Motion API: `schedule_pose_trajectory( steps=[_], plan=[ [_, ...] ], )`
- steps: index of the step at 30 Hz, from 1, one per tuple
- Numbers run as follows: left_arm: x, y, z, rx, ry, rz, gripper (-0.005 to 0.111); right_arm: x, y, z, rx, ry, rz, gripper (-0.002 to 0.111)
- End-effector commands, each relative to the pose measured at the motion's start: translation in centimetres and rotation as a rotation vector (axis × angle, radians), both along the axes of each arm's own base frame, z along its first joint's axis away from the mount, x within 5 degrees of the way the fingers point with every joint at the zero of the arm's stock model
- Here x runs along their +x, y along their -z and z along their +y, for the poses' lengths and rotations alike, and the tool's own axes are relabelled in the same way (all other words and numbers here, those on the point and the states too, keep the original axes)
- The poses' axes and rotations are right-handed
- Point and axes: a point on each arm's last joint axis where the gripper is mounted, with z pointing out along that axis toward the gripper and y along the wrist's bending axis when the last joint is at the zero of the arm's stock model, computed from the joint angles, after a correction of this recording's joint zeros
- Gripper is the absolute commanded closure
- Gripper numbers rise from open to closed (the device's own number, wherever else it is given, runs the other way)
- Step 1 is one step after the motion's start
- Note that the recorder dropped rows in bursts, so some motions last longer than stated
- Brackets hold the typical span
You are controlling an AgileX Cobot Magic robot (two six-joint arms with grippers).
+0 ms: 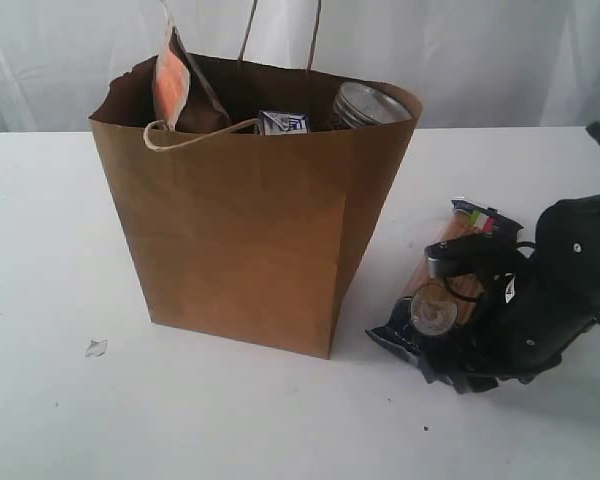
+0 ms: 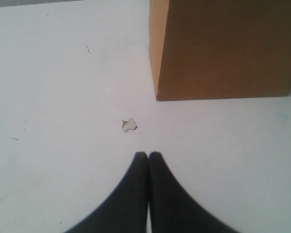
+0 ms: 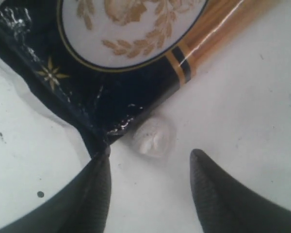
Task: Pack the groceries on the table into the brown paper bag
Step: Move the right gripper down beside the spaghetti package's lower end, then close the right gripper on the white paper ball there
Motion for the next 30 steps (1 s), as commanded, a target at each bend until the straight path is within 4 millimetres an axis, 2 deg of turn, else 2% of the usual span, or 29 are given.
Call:
schedule_pose_trajectory(
  steps=[1, 8, 14, 25, 30],
  plan=[
    [0.0, 0.1, 0.0, -0.004, -0.002, 0.006, 0.106, 0.2, 0.5, -0.1, -0.002, -0.002, -0.006, 0.061],
    [0.0, 0.1, 0.0, -0.004, -0.002, 0.006, 0.106, 0.6, 0.8, 0.0, 0.002, -0.008, -0.030, 0.061],
    [0.0, 0.1, 0.0, -0.004, -0.002, 0.006, 0.106, 0.8, 1.9, 0.0, -0.010, -0.019, -0.006, 0.062],
    [0.0, 0.1, 0.0, -0.004, -0.002, 0.006, 0.106, 0.8, 2.6, 0.0, -0.019, -0.019, 0.021, 0.085],
    [0.0, 0.1, 0.0, -0.004, -0.002, 0.006, 0.106, 0.6, 2.7, 0.0, -0.021, -0.020, 0.029, 0.106]
  ],
)
